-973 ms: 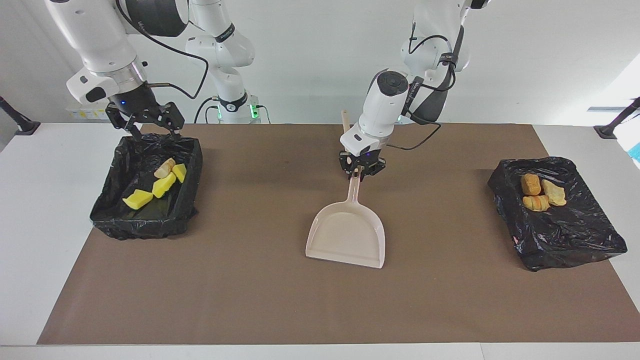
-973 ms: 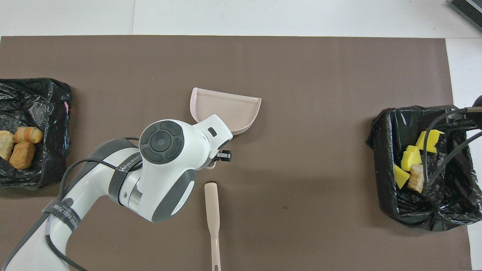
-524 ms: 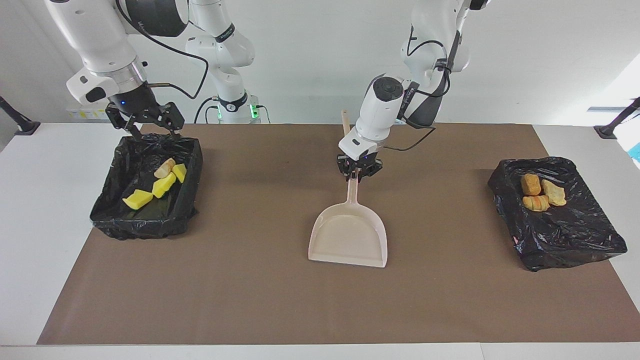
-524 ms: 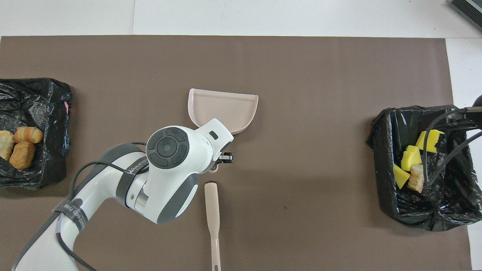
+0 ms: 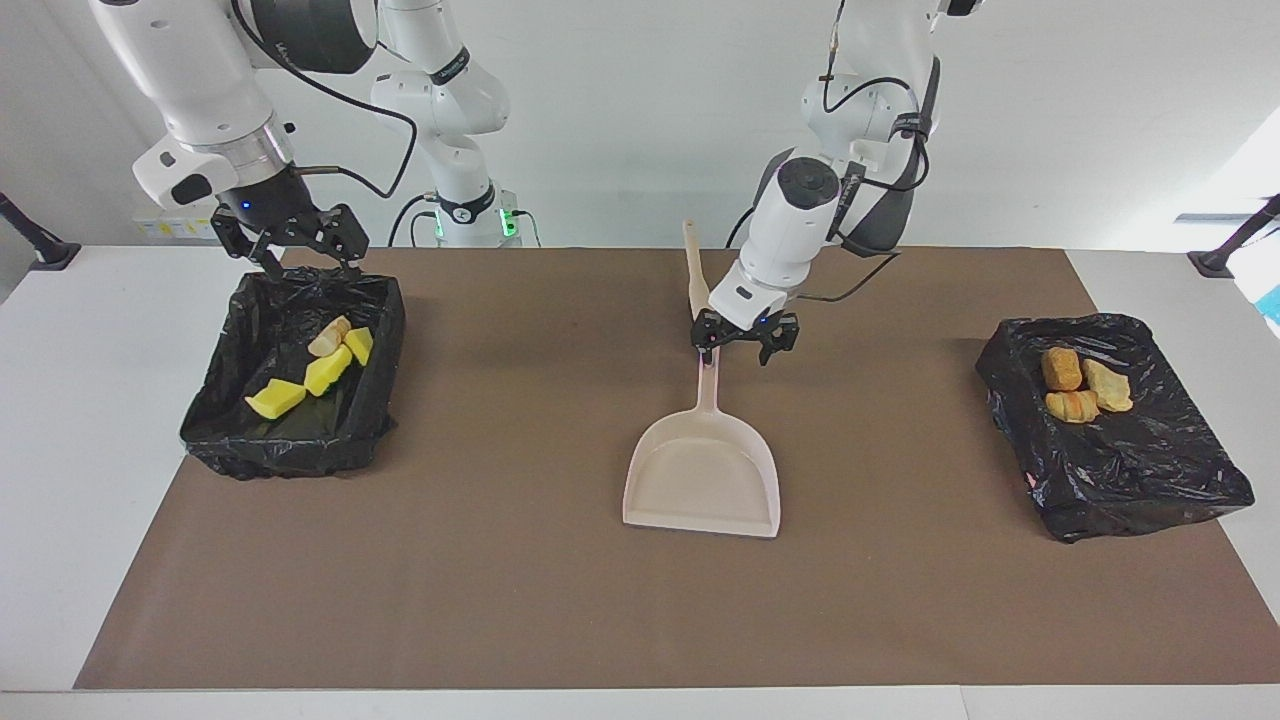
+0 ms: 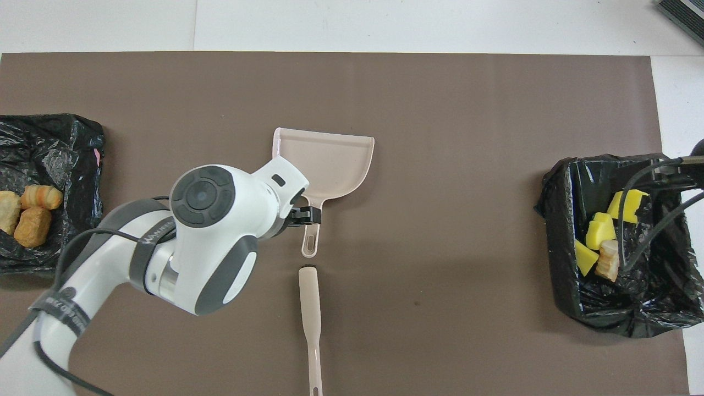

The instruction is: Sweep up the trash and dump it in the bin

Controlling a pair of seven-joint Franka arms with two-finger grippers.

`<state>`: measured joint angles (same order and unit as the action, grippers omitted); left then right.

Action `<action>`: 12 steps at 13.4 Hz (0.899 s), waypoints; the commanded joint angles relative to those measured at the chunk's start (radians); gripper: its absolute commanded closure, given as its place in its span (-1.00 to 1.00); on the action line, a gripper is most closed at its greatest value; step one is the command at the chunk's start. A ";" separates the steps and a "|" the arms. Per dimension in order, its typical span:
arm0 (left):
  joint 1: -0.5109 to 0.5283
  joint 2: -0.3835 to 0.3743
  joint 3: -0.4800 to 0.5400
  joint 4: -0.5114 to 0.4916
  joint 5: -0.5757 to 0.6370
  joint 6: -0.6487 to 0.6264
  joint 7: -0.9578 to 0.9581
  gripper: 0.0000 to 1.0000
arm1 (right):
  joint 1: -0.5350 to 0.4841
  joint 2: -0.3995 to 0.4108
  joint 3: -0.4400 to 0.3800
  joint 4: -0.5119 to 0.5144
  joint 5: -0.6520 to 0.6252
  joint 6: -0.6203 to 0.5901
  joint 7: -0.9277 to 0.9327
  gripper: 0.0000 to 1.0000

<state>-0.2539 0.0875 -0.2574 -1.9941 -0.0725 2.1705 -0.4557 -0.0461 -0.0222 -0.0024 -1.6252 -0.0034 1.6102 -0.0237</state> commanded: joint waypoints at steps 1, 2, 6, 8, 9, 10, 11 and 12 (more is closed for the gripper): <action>0.128 -0.089 -0.006 0.029 0.022 -0.116 0.118 -1.00 | -0.006 -0.019 0.002 -0.021 0.020 -0.003 0.015 -1.00; 0.169 -0.097 -0.005 0.041 0.022 -0.161 0.180 -1.00 | -0.005 -0.019 0.002 -0.021 0.020 -0.003 0.015 -1.00; 0.303 -0.138 -0.005 0.121 0.098 -0.354 0.372 -1.00 | -0.006 -0.019 0.002 -0.021 0.020 -0.004 0.015 -1.00; 0.344 -0.138 -0.005 0.245 0.102 -0.530 0.420 -1.00 | -0.005 -0.019 0.002 -0.021 0.020 -0.003 0.015 -1.00; 0.366 -0.141 -0.003 0.303 0.102 -0.610 0.442 -1.00 | -0.006 -0.019 0.002 -0.021 0.020 -0.004 0.015 -1.00; 0.389 -0.152 -0.003 0.349 0.102 -0.670 0.454 -1.00 | -0.006 -0.019 0.002 -0.021 0.020 -0.003 0.015 -1.00; 0.396 -0.163 0.006 0.368 0.102 -0.690 0.462 -1.00 | -0.006 -0.019 0.002 -0.021 0.019 -0.004 0.015 -1.00; 0.401 -0.176 0.004 0.368 0.102 -0.698 0.462 -1.00 | -0.006 -0.019 0.002 -0.021 0.019 -0.004 0.015 -1.00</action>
<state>0.1287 -0.0768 -0.2457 -1.6502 0.0159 1.5122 -0.0107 -0.0461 -0.0222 -0.0024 -1.6252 -0.0034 1.6102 -0.0237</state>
